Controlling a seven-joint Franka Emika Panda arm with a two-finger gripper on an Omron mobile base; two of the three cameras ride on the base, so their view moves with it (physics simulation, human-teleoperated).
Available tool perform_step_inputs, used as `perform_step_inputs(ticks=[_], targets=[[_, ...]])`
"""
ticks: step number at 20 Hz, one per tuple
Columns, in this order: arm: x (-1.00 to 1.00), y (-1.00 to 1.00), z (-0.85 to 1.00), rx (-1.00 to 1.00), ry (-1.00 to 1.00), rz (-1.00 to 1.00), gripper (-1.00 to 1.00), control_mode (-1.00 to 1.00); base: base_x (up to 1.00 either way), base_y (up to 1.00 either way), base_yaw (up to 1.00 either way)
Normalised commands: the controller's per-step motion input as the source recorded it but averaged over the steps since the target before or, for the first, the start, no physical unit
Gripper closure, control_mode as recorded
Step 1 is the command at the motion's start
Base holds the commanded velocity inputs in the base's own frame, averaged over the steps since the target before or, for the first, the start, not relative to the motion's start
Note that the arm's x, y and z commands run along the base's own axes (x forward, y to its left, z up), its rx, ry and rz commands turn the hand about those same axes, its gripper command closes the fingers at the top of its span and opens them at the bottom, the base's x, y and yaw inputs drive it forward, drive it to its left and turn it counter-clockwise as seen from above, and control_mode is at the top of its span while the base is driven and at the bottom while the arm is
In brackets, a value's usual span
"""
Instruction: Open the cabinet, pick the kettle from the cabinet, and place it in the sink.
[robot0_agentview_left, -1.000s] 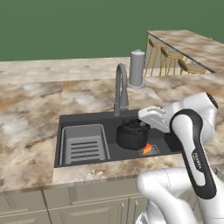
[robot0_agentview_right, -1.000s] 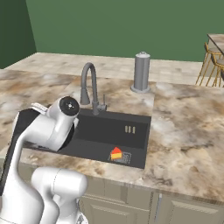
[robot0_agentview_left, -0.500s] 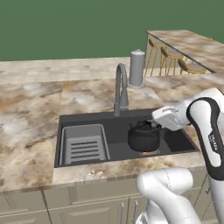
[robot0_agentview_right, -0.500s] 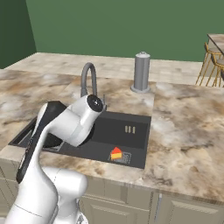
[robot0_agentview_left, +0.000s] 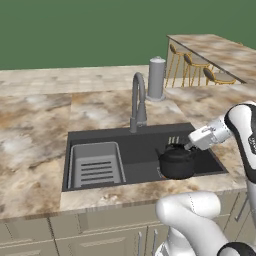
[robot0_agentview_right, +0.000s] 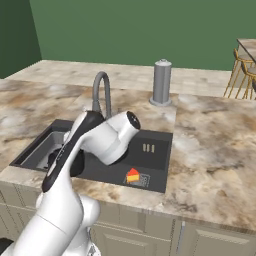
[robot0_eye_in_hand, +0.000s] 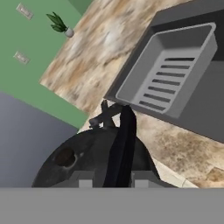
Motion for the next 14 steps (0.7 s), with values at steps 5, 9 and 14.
perform_step_inputs(ticks=[5, 9, 14], targets=[[0.19, -0.31, -0.14, 0.00, 0.00, 0.13, 1.00, -1.00, 0.00, 0.00, 0.00], [0.40, -0.20, -0.06, 0.06, 0.02, 0.04, 1.00, -1.00, 0.00, 0.00, 0.00], [0.44, -0.10, -0.08, 0.05, 0.03, 0.02, 1.00, -1.00, 0.00, 0.00, 0.00]])
